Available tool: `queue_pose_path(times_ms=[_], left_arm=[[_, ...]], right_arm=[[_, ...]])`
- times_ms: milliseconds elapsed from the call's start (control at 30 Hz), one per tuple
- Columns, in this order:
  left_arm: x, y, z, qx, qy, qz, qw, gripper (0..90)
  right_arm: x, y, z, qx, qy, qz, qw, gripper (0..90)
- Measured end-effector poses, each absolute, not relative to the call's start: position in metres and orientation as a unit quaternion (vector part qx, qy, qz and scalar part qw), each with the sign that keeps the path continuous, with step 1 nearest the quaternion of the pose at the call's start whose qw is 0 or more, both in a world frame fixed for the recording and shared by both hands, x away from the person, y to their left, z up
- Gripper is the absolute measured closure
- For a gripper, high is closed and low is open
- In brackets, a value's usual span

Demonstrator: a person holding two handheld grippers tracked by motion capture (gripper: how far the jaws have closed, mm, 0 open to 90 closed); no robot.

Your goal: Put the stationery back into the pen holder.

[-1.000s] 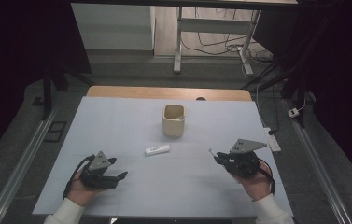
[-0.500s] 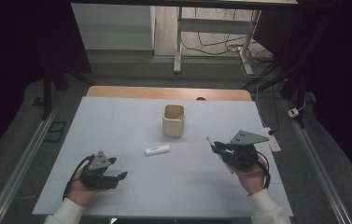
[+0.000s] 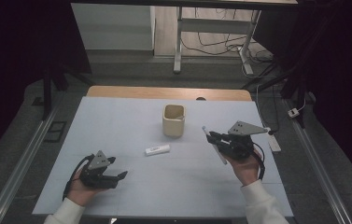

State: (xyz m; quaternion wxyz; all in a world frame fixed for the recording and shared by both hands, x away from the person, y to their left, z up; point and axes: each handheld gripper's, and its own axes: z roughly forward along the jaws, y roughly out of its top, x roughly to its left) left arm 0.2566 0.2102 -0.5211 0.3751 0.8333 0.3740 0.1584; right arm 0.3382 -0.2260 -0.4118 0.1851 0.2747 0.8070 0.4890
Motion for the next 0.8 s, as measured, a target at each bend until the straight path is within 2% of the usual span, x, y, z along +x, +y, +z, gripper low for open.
queue_pose_path(times_ms=[800], left_arm=[[0.257, 0.209, -0.522, 0.834, 0.374, 0.157, 0.374, 26.5]], right_arm=[[0.36, -0.214, -0.404, 0.285, 0.78, 0.52, 0.2, 77.5]])
